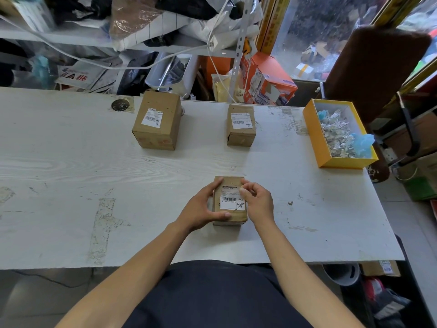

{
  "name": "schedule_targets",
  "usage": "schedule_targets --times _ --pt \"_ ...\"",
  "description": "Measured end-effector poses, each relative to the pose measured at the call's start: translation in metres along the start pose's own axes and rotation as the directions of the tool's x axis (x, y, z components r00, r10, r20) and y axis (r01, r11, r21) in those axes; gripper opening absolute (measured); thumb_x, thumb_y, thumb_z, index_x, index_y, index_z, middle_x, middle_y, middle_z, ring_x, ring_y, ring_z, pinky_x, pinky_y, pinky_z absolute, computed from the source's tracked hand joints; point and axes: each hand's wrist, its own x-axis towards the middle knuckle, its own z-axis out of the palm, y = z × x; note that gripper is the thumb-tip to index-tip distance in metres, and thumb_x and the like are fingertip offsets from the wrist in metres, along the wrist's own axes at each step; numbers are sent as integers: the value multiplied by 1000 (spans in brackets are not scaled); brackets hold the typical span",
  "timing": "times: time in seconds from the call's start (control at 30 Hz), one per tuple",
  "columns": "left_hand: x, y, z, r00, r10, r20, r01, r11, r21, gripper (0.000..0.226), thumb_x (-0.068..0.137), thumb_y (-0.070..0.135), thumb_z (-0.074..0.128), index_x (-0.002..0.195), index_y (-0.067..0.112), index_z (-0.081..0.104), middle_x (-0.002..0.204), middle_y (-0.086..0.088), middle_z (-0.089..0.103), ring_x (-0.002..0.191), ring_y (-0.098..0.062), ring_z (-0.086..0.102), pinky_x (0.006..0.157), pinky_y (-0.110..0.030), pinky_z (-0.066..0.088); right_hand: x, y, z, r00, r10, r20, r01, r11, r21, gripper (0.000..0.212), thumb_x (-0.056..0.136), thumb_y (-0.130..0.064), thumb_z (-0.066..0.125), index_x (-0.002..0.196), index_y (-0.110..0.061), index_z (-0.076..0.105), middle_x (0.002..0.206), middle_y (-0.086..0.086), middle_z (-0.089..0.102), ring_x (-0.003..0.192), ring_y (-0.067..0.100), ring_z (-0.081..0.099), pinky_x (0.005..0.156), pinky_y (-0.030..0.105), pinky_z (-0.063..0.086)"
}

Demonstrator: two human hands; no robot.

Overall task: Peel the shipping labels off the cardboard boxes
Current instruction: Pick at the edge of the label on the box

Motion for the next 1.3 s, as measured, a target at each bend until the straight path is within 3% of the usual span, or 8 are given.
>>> schedule_targets --times 0.6,0.97,1.1,1.17,1.3 --pt "1 -2 0 1000 -2 0 2 1000 -14 101 67 42 89 149 50 30 145 18 47 123 6 49 94 -14 40 0 0 0 1000 23 7 -23 999 41 15 88 -9 64 75 -18 65 110 -17 67 101 10 66 91 42 55" --pt "1 -3 1 1000 -5 -6 5 1000 -28 102 66 41 90 148 51 31 144 18 48 121 7 50 97 -18 42 -4 -4 -1 1000 -19 -4 19 1000 -16 13 89 -11 63 77 -17 63 117 -11 67 100 8 65 79 21 52" --pt "1 -3 0 1000 -7 -5 7 999 -31 102 65 41 90 148 50 32 142 19 49 120 7 50 92 -11 40 -4 -6 -2 1000 -22 -4 22 1000 -18 14 89 -11 63 77 -17 63 116 -11 67 100 8 65 77 16 50" --pt "1 -3 0 1000 -9 -5 9 999 -33 102 65 40 91 149 49 32 141 19 50 119 8 51 90 -8 40 -3 -5 -2 1000 -25 -6 24 999 -32 14 89 -11 63 76 -17 63 116 -12 67 100 8 65 79 18 50" --pt "1 -3 0 1000 -7 -4 6 999 -36 103 65 38 91 149 47 32 141 18 50 119 8 51 90 -7 40 0 -2 -1 1000 -31 1 31 999 -36 15 89 -11 64 75 -19 63 112 -15 67 104 9 65 93 34 52"
